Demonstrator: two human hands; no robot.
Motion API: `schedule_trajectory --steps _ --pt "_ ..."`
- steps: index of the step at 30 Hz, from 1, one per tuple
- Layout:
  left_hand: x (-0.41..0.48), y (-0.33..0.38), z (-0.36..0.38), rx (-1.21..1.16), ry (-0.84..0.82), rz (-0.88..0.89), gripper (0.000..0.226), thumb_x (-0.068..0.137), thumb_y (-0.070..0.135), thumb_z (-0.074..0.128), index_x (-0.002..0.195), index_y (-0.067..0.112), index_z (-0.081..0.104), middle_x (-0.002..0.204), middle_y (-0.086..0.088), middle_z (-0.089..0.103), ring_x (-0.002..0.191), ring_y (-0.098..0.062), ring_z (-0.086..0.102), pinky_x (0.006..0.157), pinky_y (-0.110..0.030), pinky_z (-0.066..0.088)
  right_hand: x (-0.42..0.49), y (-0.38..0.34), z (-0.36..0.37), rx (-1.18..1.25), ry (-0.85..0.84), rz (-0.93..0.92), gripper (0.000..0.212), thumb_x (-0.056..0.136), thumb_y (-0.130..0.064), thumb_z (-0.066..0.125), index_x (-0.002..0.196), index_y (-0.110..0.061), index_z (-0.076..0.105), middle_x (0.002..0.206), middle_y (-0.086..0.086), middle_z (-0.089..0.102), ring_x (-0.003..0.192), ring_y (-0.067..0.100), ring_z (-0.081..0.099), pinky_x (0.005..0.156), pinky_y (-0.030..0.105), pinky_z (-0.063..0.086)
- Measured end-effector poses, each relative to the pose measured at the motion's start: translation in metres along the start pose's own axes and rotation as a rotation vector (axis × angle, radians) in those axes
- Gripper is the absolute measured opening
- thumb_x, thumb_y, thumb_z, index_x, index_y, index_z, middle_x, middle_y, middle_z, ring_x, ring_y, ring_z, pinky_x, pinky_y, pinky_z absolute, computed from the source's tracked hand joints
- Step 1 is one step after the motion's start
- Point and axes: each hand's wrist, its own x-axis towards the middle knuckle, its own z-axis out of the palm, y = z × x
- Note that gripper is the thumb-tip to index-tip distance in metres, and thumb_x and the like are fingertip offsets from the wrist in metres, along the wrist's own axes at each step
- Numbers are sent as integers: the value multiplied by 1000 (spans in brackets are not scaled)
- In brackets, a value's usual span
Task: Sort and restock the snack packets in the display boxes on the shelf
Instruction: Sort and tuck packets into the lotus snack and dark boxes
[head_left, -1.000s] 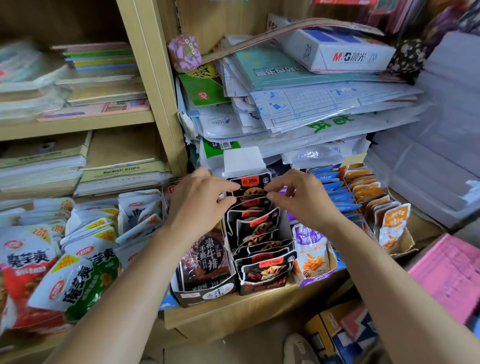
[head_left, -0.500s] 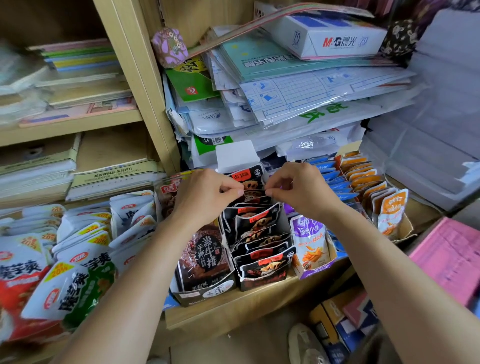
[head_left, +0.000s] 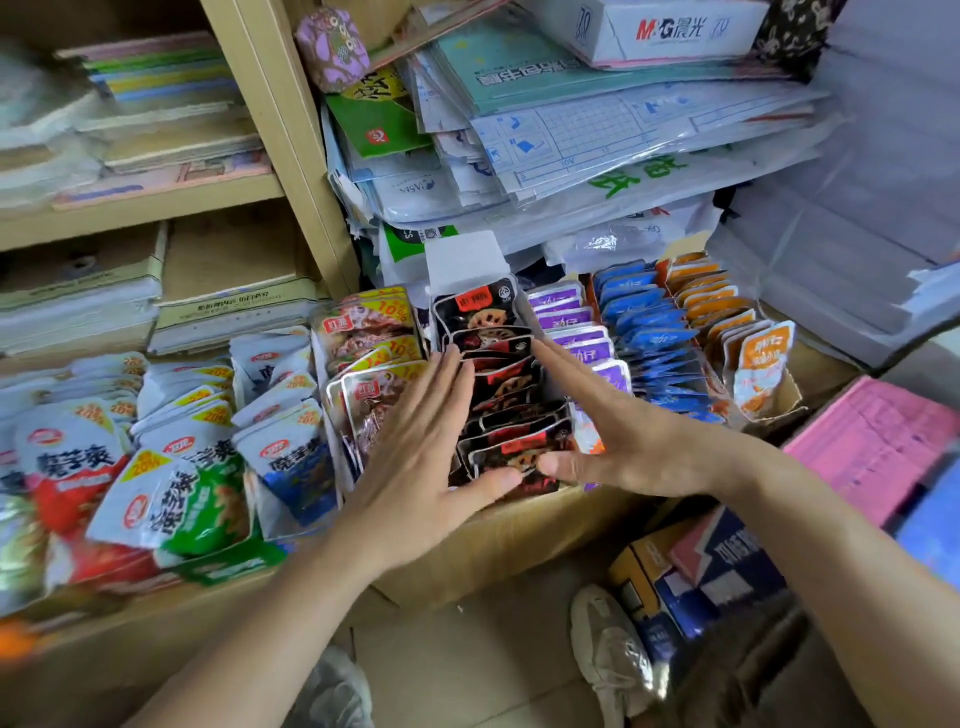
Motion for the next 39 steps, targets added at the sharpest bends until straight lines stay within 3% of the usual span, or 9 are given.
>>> schedule_trajectory --steps 7,12,16,19,22,25,28,31,39 --pt "24 -5 11 16 169 -94 75 97 49 58 160 27 22 167 12 11 154 -5 8 125 -33 8 34 5 28 -203 335 -36 74 101 -29 59 162 -23 16 169 -6 8 156 12 -1 127 46 9" --pt "42 -2 11 107 201 -131 75 95 48 63 159 28 27 166 11 20 153 -8 18 120 -31 11 45 10 31 -116 462 -60 75 96 -14 67 159 -21 28 166 -8 23 154 9 16 123 27 23" --pt "35 -11 5 22 154 -67 84 89 57 64 159 28 27 167 11 18 153 -10 16 123 -39 16 36 10 25 90 477 -34 92 86 -22 80 160 -24 25 165 -6 26 151 3 20 121 19 23" --pt "34 -10 -8 -95 193 -27 88 83 65 57 158 31 28 167 13 18 153 -5 13 123 -36 14 25 8 25 -64 501 35 96 87 -39 78 161 -23 18 167 -1 22 155 14 15 125 30 17" --pt "54 -8 -23 -227 238 -13 63 97 43 56 155 30 36 162 12 31 149 -1 23 124 -38 21 13 0 41 -153 578 19 94 91 -42 72 161 -21 15 168 0 19 156 20 11 127 37 13" --pt "85 -9 -37 -77 240 -65 50 103 26 56 151 26 45 153 3 48 139 -13 43 116 -41 37 2 -10 66 -92 596 50 92 93 -37 69 162 -18 11 168 0 18 155 18 12 125 28 12" --pt "114 -7 -45 111 138 -72 44 100 29 61 143 23 56 136 0 61 124 -25 56 99 -38 47 -4 -12 78 -20 592 34 96 94 -32 68 162 -20 3 167 0 21 152 15 23 121 29 27" --pt "134 -6 -49 155 97 -65 37 94 28 71 131 29 66 111 2 65 106 -24 62 89 -40 51 -5 -9 73 -7 572 34 96 94 -35 68 161 -29 -1 167 -5 21 150 12 26 118 26 30" --pt "157 -11 -73 125 19 -16 33 88 15 78 117 31 75 95 -1 74 83 -15 66 84 -33 55 -9 -4 70 21 541 15 93 96 -35 68 161 -30 2 166 -6 24 150 9 27 119 30 34"
